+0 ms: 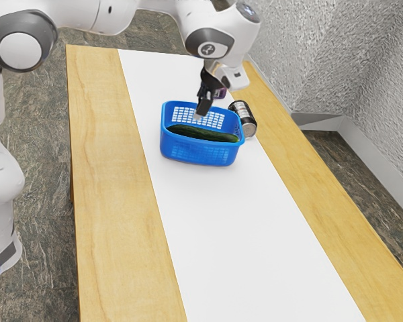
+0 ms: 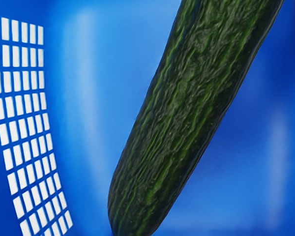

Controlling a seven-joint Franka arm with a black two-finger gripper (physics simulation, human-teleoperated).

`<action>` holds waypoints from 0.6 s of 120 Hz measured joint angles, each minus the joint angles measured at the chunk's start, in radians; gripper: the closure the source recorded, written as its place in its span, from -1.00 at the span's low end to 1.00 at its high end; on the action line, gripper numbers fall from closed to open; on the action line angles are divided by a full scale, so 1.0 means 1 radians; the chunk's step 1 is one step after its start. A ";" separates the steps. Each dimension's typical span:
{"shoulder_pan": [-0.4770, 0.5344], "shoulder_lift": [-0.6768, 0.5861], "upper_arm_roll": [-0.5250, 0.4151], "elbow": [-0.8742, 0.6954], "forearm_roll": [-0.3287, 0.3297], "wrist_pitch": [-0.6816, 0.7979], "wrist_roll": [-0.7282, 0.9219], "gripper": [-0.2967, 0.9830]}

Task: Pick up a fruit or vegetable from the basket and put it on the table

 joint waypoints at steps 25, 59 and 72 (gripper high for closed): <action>0.031 0.046 -0.008 -0.002 0.004 0.030 0.040 -0.54; 0.026 0.102 -0.037 -0.002 0.021 0.092 0.088 -0.54; 0.050 0.125 -0.043 -0.002 0.022 0.106 0.102 -0.54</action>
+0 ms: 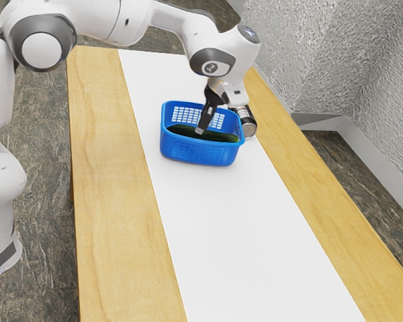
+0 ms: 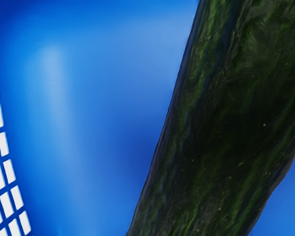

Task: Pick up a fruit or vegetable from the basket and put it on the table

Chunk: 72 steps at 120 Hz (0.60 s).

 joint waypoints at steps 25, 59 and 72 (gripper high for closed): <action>0.002 0.028 -0.030 0.000 -0.002 0.039 0.021 -0.54; 0.029 0.069 -0.033 0.001 -0.013 0.063 0.040 -0.54; 0.031 0.082 -0.033 0.001 -0.016 0.067 0.046 -0.54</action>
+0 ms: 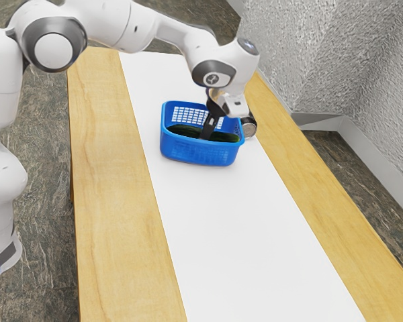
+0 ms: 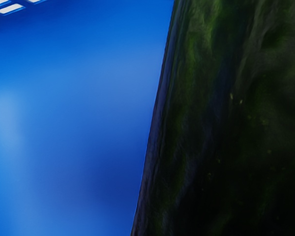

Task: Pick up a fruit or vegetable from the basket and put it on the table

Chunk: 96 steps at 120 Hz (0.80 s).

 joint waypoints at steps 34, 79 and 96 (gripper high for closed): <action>-0.001 0.022 0.000 -0.003 -0.014 0.008 0.010 -0.49; -0.003 -0.020 0.001 -0.002 -0.025 -0.006 -0.012 0.23; -0.003 -0.089 0.007 0.002 -0.026 -0.072 -0.035 0.31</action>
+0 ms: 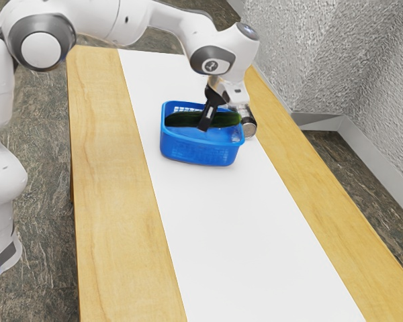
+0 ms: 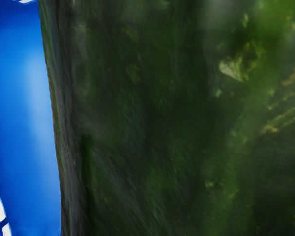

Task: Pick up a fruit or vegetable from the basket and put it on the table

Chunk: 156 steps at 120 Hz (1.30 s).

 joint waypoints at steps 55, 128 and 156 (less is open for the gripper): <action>-0.017 0.010 -0.236 0.194 0.064 -0.127 -0.066 0.29; -0.077 0.282 -0.431 0.219 0.142 -0.129 -0.271 0.09; -0.141 0.170 -0.318 0.256 0.154 -0.115 -0.297 -0.42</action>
